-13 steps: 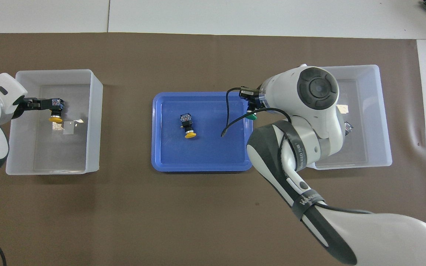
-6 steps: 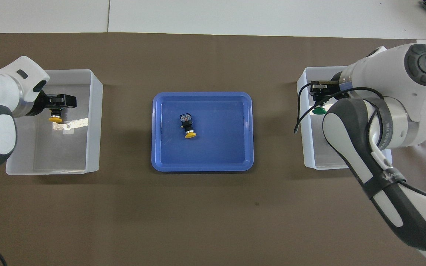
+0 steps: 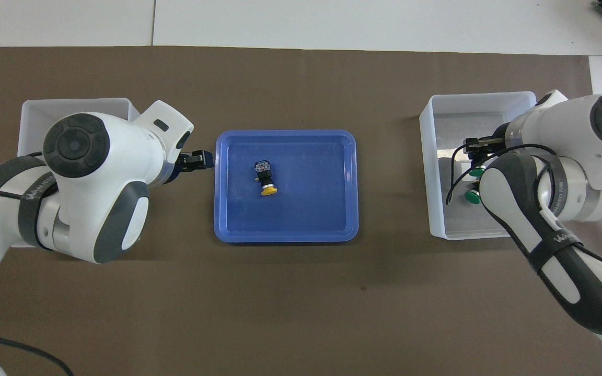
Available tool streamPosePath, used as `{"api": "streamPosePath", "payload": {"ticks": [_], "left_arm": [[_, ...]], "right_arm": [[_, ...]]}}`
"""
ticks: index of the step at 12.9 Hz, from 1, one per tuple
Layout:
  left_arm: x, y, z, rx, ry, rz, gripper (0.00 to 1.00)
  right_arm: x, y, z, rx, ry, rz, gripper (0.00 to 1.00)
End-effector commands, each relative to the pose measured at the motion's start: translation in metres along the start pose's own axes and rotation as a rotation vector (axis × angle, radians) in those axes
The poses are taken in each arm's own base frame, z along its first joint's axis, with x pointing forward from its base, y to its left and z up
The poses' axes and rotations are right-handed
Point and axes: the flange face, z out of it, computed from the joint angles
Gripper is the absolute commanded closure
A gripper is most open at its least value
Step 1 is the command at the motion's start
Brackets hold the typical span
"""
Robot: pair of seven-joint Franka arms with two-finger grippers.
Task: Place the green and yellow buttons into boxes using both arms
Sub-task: 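Grasp the last yellow button with the left gripper while the right gripper releases, then carry the yellow button to its box while the right gripper withdraws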
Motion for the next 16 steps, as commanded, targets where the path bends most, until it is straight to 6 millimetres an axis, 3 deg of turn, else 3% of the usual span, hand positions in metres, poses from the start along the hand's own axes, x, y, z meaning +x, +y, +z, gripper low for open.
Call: {"api": "streamPosePath", "payload": {"ticks": [1, 2, 3, 5, 7, 9, 11, 13, 14, 15, 16], "left_arm": [[-0.016, 0.046, 0.039, 0.019, 0.003, -0.031, 0.11], [-0.018, 0.064, 0.056, 0.029, 0.027, -0.042, 0.11], [-0.018, 0.072, 0.071, 0.044, 0.040, -0.062, 0.11], [-0.025, 0.111, 0.095, 0.050, 0.039, -0.075, 0.12], [-0.023, 0.119, 0.104, 0.026, 0.057, -0.075, 0.12], [-0.029, 0.130, 0.121, 0.006, 0.060, -0.060, 0.13], [-0.030, 0.129, 0.125, -0.004, 0.070, -0.054, 0.17], [-0.042, 0.128, 0.136, -0.019, 0.075, -0.042, 0.26], [-0.042, 0.128, 0.136, -0.021, 0.076, -0.044, 0.41], [-0.043, 0.127, 0.137, -0.014, 0.070, -0.044, 0.84], [-0.042, 0.127, 0.136, -0.011, 0.068, -0.046, 1.00]], "right_arm": [[-0.010, 0.005, 0.012, 0.001, 0.014, -0.029, 0.63], [-0.010, 0.006, 0.012, 0.000, 0.014, -0.031, 0.20], [-0.010, 0.007, 0.011, 0.000, 0.016, -0.027, 0.00], [-0.004, -0.002, 0.002, 0.004, 0.029, -0.008, 0.00], [0.004, -0.008, -0.019, 0.010, 0.041, 0.062, 0.00], [0.015, -0.011, -0.050, 0.004, 0.015, 0.112, 0.00], [0.025, -0.010, -0.088, 0.001, -0.017, 0.152, 0.00], [0.021, -0.005, -0.118, -0.001, -0.028, 0.166, 0.00], [0.015, 0.000, -0.135, -0.001, -0.034, 0.173, 0.00], [0.007, 0.002, -0.153, 0.000, -0.044, 0.176, 0.00], [-0.001, 0.003, -0.168, 0.000, -0.063, 0.177, 0.00]]}}
